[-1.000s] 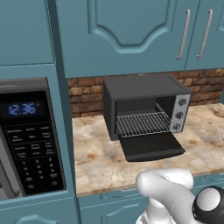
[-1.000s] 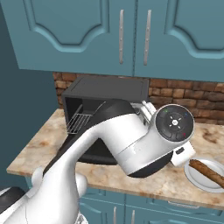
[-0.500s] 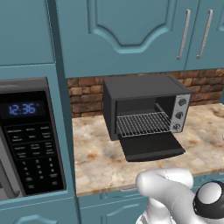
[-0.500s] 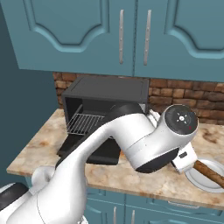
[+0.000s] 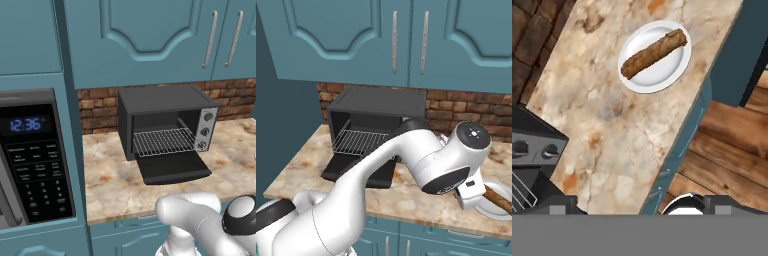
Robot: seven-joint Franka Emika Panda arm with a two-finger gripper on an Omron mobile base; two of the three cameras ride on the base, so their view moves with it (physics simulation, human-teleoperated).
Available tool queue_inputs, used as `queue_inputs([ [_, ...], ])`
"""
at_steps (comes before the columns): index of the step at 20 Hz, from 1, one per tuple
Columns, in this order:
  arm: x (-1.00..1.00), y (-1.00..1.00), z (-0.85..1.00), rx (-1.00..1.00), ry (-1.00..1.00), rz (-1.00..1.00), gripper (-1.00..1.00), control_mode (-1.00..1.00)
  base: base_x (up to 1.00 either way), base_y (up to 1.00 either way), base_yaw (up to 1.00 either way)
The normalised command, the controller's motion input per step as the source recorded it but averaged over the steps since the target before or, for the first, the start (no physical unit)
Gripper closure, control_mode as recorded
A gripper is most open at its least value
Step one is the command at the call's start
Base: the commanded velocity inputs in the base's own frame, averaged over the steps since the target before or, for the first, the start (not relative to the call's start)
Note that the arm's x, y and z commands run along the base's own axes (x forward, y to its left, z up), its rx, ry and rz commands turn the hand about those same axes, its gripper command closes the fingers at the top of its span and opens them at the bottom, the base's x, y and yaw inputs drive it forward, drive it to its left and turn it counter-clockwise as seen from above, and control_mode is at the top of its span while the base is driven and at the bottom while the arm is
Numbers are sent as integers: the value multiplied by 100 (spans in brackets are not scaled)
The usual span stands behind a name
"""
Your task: Pull the toaster oven rack outwards. Pick up the baguette from the plate and place it on the toaster oven rack. Close the toaster oven door fully and set the temperature to the lowest setting.
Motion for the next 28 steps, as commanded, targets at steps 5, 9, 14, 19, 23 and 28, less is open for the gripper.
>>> queue_inputs([
  [5, 9, -6, -15, 5, 9, -26, -100, -100, 0, 0, 0],
  [9, 17, -5, -3, 1, 15, -23, -100, -100, 0, 0, 0],
  [14, 20, -26, -24, 6, 12, -10, -100, -100, 0, 0, 0],
  [19, 22, -32, -31, 9, 8, -4, -100, -100, 0, 0, 0],
  [23, 30, -29, -17, 10, 3, -3, -100, -100, 0, 0, 0],
  [28, 23, -26, -15, 6, 0, -8, -100, -100, 0, 0, 0],
])
